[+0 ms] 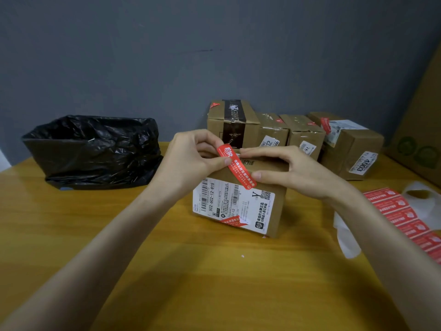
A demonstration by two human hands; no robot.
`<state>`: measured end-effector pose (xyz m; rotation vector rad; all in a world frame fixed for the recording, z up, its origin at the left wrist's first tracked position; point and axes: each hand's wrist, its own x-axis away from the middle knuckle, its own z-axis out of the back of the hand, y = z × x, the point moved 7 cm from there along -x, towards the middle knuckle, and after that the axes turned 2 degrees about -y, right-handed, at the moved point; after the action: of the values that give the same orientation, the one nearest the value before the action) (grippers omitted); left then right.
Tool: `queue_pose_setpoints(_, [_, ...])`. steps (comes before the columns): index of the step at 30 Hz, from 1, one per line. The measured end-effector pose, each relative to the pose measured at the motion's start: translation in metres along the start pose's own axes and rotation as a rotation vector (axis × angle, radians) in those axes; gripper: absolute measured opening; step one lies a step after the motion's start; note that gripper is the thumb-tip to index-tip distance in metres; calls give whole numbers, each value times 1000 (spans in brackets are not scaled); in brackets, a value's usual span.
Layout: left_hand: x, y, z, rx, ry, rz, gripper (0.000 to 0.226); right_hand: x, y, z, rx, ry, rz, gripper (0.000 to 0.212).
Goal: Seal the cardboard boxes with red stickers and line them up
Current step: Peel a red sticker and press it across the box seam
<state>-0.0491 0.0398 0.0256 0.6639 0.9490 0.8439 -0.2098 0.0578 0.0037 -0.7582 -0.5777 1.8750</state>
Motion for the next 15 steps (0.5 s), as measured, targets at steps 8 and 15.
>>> queue_pose_setpoints(8, [3, 9, 4, 0, 92, -80, 19, 0, 0, 2, -50, -3, -41, 52])
queue_pose_setpoints(15, [3, 8, 3, 31, 106, -100, 22, 0, 0, 2, -86, 11, -59, 51])
